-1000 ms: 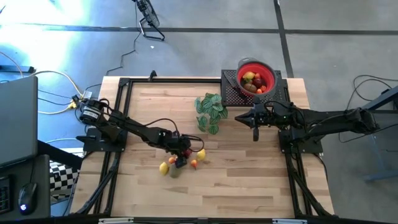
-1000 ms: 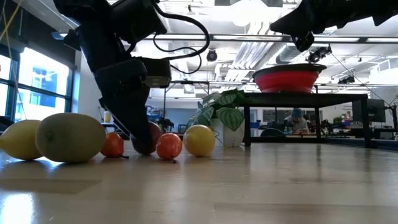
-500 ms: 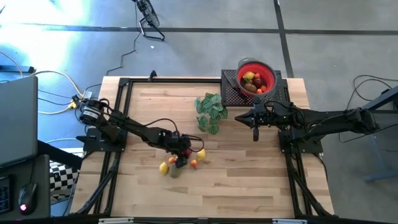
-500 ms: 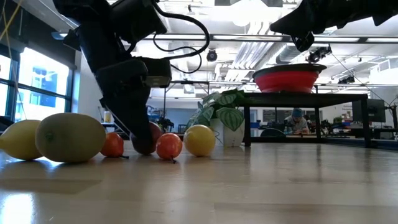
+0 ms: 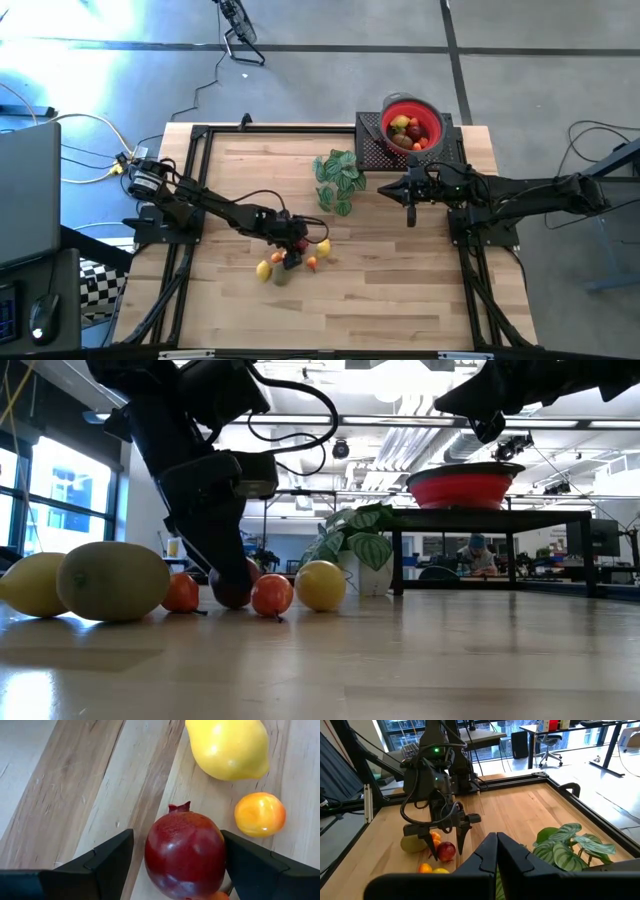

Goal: Pick & Place Fruit
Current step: Put the pomegranate into the red colander

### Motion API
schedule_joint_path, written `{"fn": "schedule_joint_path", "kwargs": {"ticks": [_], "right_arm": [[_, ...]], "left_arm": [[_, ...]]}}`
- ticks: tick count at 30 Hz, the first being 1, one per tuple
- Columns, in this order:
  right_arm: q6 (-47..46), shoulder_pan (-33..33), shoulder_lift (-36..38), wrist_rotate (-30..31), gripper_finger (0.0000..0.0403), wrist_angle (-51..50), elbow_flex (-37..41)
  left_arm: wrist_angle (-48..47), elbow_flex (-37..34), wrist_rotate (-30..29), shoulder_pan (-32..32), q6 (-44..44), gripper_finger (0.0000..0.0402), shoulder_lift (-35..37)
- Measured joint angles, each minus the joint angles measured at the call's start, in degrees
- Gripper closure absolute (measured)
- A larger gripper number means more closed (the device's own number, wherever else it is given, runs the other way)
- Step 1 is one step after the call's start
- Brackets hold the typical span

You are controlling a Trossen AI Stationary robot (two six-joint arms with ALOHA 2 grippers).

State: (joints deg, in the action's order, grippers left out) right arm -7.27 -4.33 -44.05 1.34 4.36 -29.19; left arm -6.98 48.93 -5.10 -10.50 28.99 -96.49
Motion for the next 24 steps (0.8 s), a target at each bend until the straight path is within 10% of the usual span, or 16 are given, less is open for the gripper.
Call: {"fn": "schedule_joint_path", "kwargs": {"ticks": [24], "right_arm": [[0.02, 0.01, 0.00, 0.00, 0.0401, -0.76, 0.00]], "left_arm": [[0.07, 0.02, 1.34, 0.00, 1.08, 0.0192, 0.00]]}}
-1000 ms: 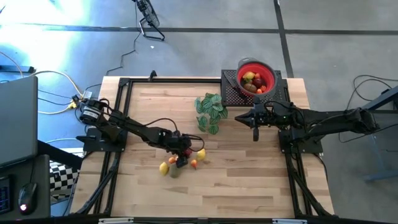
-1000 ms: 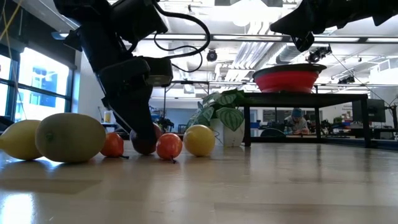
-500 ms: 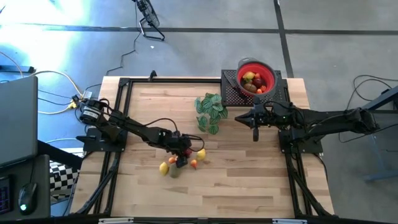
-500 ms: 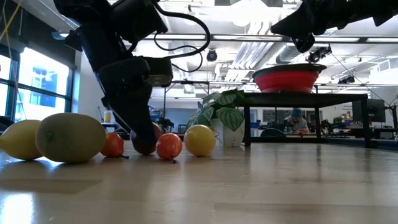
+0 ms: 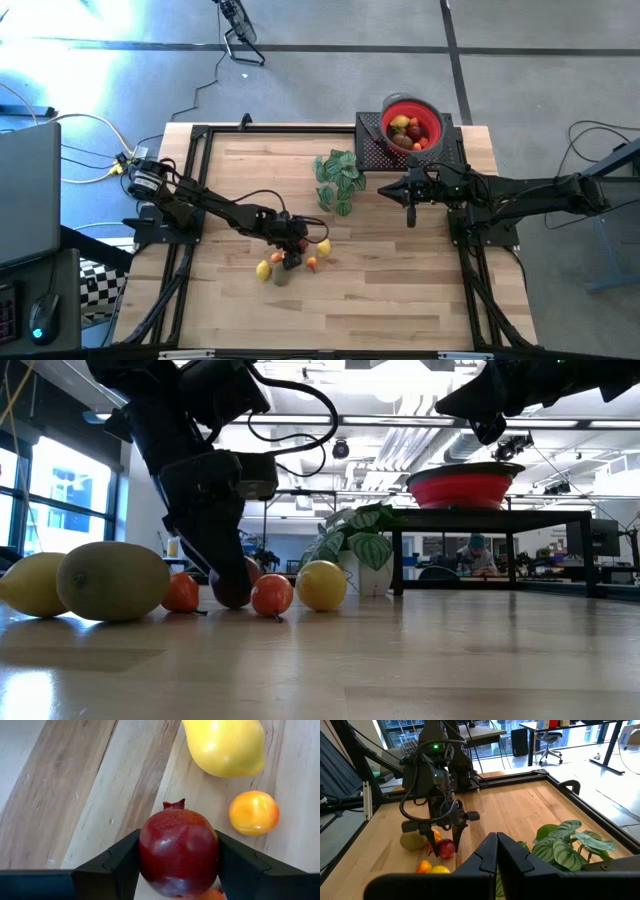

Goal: Pick & Place Fruit
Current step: Put the pomegranate into the red colander

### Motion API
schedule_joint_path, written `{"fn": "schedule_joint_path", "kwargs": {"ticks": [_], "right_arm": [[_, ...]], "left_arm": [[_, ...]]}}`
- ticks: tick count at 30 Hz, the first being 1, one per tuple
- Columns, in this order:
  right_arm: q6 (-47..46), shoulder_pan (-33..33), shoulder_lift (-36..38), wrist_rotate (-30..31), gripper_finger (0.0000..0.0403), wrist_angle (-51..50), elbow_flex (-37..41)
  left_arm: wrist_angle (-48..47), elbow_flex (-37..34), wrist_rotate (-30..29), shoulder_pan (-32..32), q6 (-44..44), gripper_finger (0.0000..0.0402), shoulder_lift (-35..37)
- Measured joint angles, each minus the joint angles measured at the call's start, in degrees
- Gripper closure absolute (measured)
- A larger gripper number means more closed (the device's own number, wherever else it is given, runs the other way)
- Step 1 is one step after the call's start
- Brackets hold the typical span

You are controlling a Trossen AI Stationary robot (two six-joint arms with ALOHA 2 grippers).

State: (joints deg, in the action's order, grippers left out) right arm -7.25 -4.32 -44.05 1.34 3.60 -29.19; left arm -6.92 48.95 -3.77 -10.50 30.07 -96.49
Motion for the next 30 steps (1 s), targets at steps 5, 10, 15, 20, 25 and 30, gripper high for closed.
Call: {"fn": "schedule_joint_path", "kwargs": {"ticks": [5, 10, 15, 20, 25, 30], "right_arm": [[0.00, 0.00, 0.00, 0.00, 0.0401, 0.00, 0.00], [0.00, -0.02, 0.00, 0.00, 0.0401, 0.02, 0.00], [0.01, -0.02, 0.00, -0.03, 0.0401, 0.02, 0.00], [0.93, 0.00, 0.00, -0.04, 0.0401, 0.02, 0.00], [1.51, -0.01, 0.00, -0.02, 0.0401, 0.08, 0.00], [1.54, 0.00, 0.00, -0.02, 0.0401, 2.10, 0.01]], "left_arm": [[0.67, 0.07, 2.07, 1.06, 0.55, 0.0193, 1.08], [0.77, 0.09, 4.14, 4.73, 0.33, 0.0194, 4.28], [0.83, 0.12, 9.47, 9.60, -1.15, 0.0194, 8.83], [0.62, 1.50, 15.03, 14.92, -1.22, 0.0194, 13.01], [0.80, 5.64, 21.21, 19.66, -1.50, 0.0195, 15.33], [1.02, 11.31, 25.28, 22.69, -4.47, 0.0195, 15.67]]}}
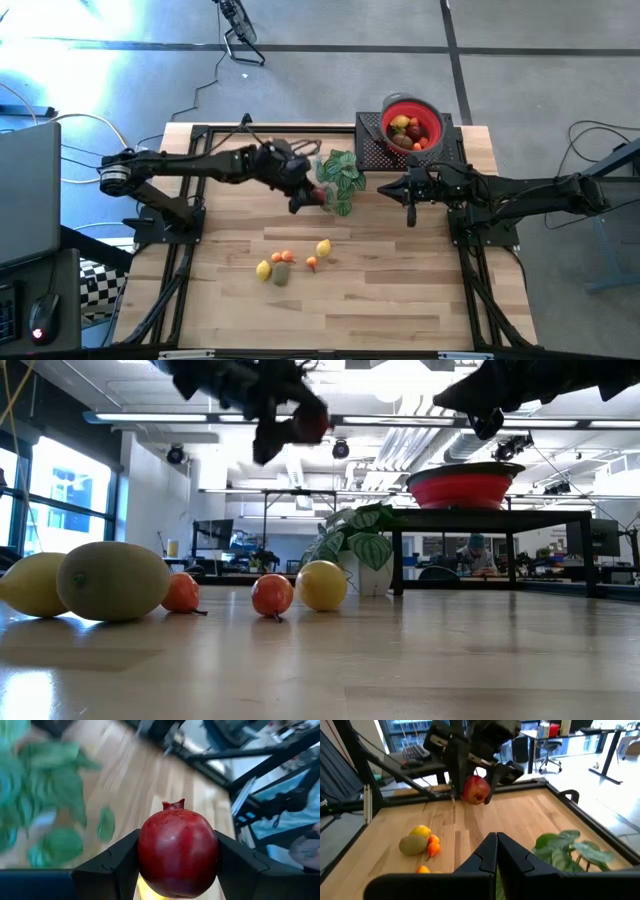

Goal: Pick & Place Fruit
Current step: Put the pomegranate into the red colander

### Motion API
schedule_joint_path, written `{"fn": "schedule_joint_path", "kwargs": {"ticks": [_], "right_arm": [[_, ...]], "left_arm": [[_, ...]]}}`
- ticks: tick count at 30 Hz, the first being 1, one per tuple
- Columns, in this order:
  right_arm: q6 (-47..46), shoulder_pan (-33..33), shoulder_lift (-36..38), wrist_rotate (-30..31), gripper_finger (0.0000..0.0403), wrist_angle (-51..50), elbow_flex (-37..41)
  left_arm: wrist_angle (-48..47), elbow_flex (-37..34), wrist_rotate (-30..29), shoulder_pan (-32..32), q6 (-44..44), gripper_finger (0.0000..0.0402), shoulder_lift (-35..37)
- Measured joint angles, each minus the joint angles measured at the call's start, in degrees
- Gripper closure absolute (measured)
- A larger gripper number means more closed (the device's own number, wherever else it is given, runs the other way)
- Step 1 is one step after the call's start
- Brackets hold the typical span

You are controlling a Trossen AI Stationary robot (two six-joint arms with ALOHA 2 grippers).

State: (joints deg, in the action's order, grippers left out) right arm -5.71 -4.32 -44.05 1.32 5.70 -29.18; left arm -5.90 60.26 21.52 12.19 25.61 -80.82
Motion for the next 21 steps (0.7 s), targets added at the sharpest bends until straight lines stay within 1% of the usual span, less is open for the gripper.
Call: {"fn": "schedule_joint_path", "kwargs": {"ticks": [4, 10, 16, 18, 21], "right_arm": [[3.70, -0.02, -0.22, -0.81, 0.0401, 2.04, 0.01], [16.85, -0.02, -1.23, -4.29, 0.0401, 7.14, 0.01], [24.70, 0.00, -5.13, -4.29, 0.0399, 18.29, 0.01], [26.31, 0.00, -7.11, -4.29, 0.0390, 21.81, 0.01], [28.51, 0.00, -9.92, -4.24, 0.0355, 25.17, 0.01]], "left_arm": [[-0.13, 4.41, 0.52, 1.33, -2.67, 0.0195, 0.00], [-0.10, 9.73, 0.73, 2.21, -3.28, 0.0195, 0.00], [-0.15, 11.42, 0.95, 2.05, -2.90, 0.0195, 0.00], [-0.35, 11.42, 0.94, 2.05, -2.89, 0.0195, 0.00], [-0.39, 11.42, 0.94, 2.05, -2.86, 0.0195, 0.00]]}}
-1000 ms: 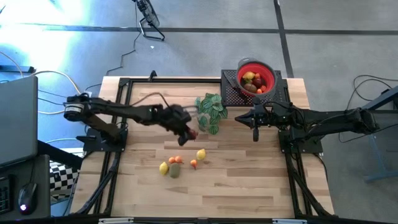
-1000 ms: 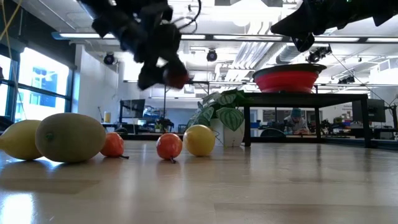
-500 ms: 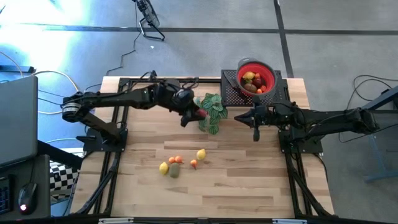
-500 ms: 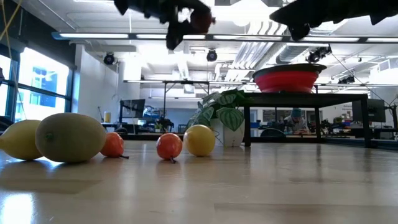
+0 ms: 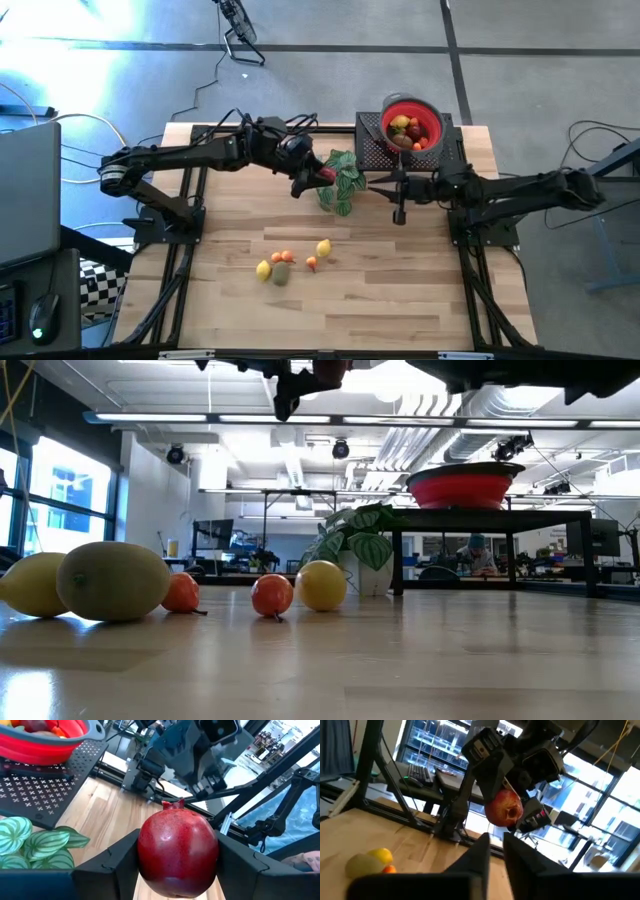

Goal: Pick & Place Fruit
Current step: Put the pomegranate into the red colander

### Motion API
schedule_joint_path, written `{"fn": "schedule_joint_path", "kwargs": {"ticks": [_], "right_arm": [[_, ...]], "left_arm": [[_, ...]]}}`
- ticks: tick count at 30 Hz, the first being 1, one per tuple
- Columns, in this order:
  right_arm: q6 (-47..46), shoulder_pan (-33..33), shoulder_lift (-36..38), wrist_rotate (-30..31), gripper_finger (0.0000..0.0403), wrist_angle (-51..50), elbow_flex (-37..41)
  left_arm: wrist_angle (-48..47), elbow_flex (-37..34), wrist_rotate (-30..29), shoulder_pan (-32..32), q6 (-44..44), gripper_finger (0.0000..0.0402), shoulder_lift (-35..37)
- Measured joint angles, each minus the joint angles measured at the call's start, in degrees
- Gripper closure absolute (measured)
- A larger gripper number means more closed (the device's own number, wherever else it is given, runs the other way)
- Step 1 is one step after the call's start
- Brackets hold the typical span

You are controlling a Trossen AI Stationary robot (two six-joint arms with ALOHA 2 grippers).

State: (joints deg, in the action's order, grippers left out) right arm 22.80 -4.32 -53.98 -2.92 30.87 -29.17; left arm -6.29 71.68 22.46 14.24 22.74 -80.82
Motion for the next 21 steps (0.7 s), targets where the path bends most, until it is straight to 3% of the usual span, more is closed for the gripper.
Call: {"fn": "schedule_joint_path", "kwargs": {"ticks": [12, 17, 21], "right_arm": [[14.67, 3.12, -9.78, 5.99, 0.0122, 12.39, 0.00], [15.05, 3.32, -13.94, 6.01, 0.0063, 21.14, 0.00], [15.02, 3.30, -17.04, 6.00, 0.0038, 26.51, 0.00]], "left_arm": [[0.07, -0.02, 0.00, 0.00, 1.12, 0.0195, 0.00], [0.07, -0.04, 0.02, 0.00, 1.54, 0.0195, 0.00], [0.09, -0.04, 0.04, 0.00, 1.85, 0.0195, 0.00]]}}
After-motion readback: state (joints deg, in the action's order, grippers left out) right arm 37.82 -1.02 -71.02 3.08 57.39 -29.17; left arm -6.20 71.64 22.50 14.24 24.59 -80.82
